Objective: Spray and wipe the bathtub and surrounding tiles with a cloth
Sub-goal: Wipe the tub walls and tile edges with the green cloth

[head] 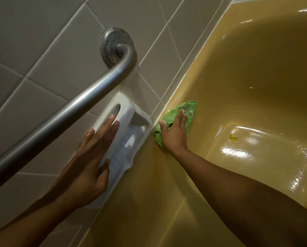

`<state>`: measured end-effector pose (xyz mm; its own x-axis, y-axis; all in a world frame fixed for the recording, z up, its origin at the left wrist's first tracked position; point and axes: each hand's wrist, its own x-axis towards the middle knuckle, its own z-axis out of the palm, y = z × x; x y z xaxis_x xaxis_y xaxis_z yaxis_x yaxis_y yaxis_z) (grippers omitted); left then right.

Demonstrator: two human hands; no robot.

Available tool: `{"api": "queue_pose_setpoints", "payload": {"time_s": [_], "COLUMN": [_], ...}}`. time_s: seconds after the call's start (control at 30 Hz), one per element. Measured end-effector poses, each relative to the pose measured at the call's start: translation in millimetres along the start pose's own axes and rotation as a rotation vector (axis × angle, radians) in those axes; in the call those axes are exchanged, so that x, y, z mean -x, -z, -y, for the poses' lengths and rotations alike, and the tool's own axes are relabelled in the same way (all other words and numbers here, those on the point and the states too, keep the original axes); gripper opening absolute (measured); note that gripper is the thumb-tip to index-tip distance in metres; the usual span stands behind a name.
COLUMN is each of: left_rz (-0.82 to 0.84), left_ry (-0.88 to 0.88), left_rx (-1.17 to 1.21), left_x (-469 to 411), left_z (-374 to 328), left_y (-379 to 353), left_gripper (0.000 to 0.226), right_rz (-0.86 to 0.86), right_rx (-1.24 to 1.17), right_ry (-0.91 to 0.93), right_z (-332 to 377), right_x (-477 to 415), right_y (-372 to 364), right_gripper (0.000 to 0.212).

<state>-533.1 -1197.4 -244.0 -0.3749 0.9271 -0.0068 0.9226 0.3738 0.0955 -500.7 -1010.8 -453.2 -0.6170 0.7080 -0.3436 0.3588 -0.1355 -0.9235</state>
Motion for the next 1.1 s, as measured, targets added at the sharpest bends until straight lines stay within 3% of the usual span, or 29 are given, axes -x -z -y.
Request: {"api": "queue_pose_setpoints", "payload": {"time_s": [0.1,0.27,0.63,0.7,0.9,1.0,1.1], "left_rz": [-0.002,-0.037,-0.028,-0.032,-0.068,-0.115,-0.148], "left_ry": [-0.025,-0.037,-0.025,-0.032,-0.042,-0.034,-0.059], "left_rx": [-0.001,0.001,-0.007,0.003,0.018,0.075,0.101], "left_x": [-1,-1,43,43,42,43,43], "left_z": [-1,0,14,14,16,16,16], "left_y": [-1,-2,-1,-1,-3,-3,-4], "left_gripper": [0.088,0.090,0.083,0.082,0.072,0.065,0.062], "right_rz": [-0.044,0.031,-0.039,-0.013,-0.134,-0.186,-0.138], "right_rx": [0.038,0.255,0.336,0.280,-0.222,-0.310,-0.214], "right_ry": [0.044,0.337,0.330,0.322,-0.002,0.135,0.368], "right_z": [-3,-36,-9,-14,-2,27,56], "right_x": [10,74,49,61,80,98,107], "right_y": [-10,-40,-16,-16,5,11,-1], "right_gripper": [0.076,0.066,0.060,0.060,0.031,0.032,0.037]}}
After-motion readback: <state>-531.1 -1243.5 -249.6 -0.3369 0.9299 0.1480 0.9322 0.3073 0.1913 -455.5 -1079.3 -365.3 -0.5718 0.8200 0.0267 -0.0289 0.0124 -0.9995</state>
